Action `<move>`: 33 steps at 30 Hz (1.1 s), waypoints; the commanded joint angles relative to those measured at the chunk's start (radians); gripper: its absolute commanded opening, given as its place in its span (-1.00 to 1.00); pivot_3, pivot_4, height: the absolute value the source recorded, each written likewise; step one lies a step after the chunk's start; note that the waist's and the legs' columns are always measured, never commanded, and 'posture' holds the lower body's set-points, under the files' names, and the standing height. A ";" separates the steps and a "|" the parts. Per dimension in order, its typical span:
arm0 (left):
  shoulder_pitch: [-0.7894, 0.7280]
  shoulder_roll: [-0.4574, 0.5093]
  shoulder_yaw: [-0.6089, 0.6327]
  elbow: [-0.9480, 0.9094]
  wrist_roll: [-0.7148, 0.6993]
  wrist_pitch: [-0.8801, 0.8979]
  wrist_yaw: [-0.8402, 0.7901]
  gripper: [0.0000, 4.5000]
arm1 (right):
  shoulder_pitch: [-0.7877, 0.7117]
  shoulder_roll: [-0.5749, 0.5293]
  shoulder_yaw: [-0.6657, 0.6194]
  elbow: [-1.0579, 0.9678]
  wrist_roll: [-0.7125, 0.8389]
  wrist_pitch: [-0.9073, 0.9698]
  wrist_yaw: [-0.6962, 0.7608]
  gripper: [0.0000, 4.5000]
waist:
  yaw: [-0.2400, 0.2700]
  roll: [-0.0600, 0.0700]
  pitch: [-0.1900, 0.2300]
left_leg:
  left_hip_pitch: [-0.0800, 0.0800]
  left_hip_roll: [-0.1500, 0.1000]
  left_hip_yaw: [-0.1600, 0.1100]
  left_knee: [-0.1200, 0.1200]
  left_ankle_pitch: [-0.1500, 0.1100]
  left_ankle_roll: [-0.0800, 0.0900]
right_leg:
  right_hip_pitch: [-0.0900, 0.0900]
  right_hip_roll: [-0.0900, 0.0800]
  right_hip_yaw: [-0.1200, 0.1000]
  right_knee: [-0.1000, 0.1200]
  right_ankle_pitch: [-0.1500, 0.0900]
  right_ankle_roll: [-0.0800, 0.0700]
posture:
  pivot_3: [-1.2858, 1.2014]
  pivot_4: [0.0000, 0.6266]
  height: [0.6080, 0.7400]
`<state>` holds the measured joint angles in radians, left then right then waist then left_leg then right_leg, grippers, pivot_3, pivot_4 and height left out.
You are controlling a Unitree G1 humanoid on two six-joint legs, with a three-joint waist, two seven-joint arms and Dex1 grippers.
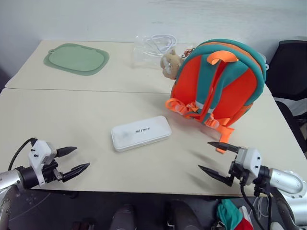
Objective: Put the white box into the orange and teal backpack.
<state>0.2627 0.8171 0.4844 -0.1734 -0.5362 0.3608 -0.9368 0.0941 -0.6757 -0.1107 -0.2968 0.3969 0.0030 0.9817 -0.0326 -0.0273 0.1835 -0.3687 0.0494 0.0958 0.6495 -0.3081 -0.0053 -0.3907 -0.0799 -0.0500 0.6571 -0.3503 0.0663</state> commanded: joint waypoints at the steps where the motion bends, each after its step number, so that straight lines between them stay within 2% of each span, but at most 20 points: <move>1: -0.038 -0.011 0.058 -0.078 -0.085 0.082 0.051 0.72 | -0.139 -0.003 0.092 -0.029 0.023 0.182 -0.022 0.81 | 0.001 0.000 0.000 | 0.000 0.000 0.000 0.000 0.000 0.000 | -0.001 0.000 0.000 0.001 0.000 0.000 | 0.03 -0.52 1.00; 3: -0.059 -0.010 0.052 -0.085 -0.062 0.075 0.072 0.45 | -0.228 0.002 0.134 -0.001 -0.002 0.218 -0.020 0.57 | 0.003 0.000 0.000 | 0.000 0.000 -0.001 0.000 0.000 0.000 | -0.001 0.000 0.000 0.001 0.000 0.000 | 0.03 -0.52 1.00; 7: -0.101 -0.015 0.034 -0.065 -0.012 0.070 0.131 -0.14 | -0.368 0.017 0.210 0.086 -0.144 0.241 -0.098 -0.07 | 0.003 0.000 0.000 | -0.002 0.000 0.000 0.000 0.000 -0.001 | -0.002 0.000 -0.001 0.000 0.000 0.000 | 0.03 -0.52 1.00; 10: -0.122 -0.032 -0.031 -0.070 0.043 0.072 0.183 -0.56 | -0.443 0.061 0.248 0.164 -0.235 0.284 -0.200 -0.54 | 0.004 0.000 0.000 | -0.002 -0.001 0.000 0.001 0.002 -0.004 | -0.001 0.000 -0.001 0.000 0.000 0.000 | 0.03 -0.52 1.00; 13: -0.174 -0.090 -0.099 -0.078 0.079 0.098 0.272 -0.97 | -0.491 0.120 0.295 0.236 -0.306 0.274 -0.251 -1.00 | 0.004 0.000 0.000 | -0.002 -0.001 0.000 0.001 0.002 -0.004 | -0.001 -0.001 0.000 0.000 0.000 0.000 | 0.03 -0.52 1.00; 17: -0.210 -0.175 -0.180 -0.147 0.071 0.195 0.362 -0.99 | -0.546 0.235 0.328 0.328 -0.351 0.260 -0.326 -1.00 | -0.001 0.000 0.000 | -0.003 -0.001 0.001 0.001 0.003 -0.004 | -0.002 0.000 0.000 0.001 0.000 0.000 | 0.03 -0.52 1.00; 20: -0.248 -0.240 -0.204 -0.161 0.081 0.233 0.442 -0.99 | -0.560 0.279 0.340 0.371 -0.371 0.228 -0.342 -1.00 | 0.000 0.000 0.000 | -0.003 0.000 0.001 0.002 0.003 -0.005 | -0.003 0.000 0.000 0.002 0.000 0.000 | 0.03 -0.52 1.00; 23: -0.261 -0.215 -0.288 -0.169 0.160 0.236 0.450 -0.99 | -0.560 0.294 0.344 0.390 -0.381 0.208 -0.334 -1.00 | 0.001 0.000 0.000 | -0.003 -0.001 0.001 0.002 0.003 -0.005 | -0.003 0.001 0.000 0.002 0.000 0.000 | 0.03 -0.52 1.00; 26: -0.281 -0.243 -0.293 -0.186 0.130 0.283 0.473 -0.99 | -0.552 0.285 0.345 0.382 -0.381 0.216 -0.311 -1.00 | 0.001 0.000 0.000 | -0.003 -0.001 0.001 0.002 0.003 -0.005 | -0.003 0.001 0.000 0.002 0.000 0.000 | 0.03 -0.52 1.00; 33: -0.368 -0.219 -0.317 -0.131 0.139 0.308 0.426 -0.99 | -0.455 0.238 0.357 0.184 -0.280 0.286 -0.159 -1.00 | 0.004 0.000 0.000 | -0.003 -0.001 0.001 0.002 0.003 -0.005 | -0.002 0.001 0.000 0.001 0.000 0.000 | 0.03 -0.52 1.00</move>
<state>-0.0812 0.5862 0.1756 -0.2984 -0.3972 0.6884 -0.4832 -0.3777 -0.4294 0.2314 -0.0267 0.0645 0.2785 0.7660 -0.0283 -0.0276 0.1833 -0.3717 0.0489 0.0964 0.6510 -0.3051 -0.0102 -0.3926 -0.0793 -0.0503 0.6584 -0.3501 0.0667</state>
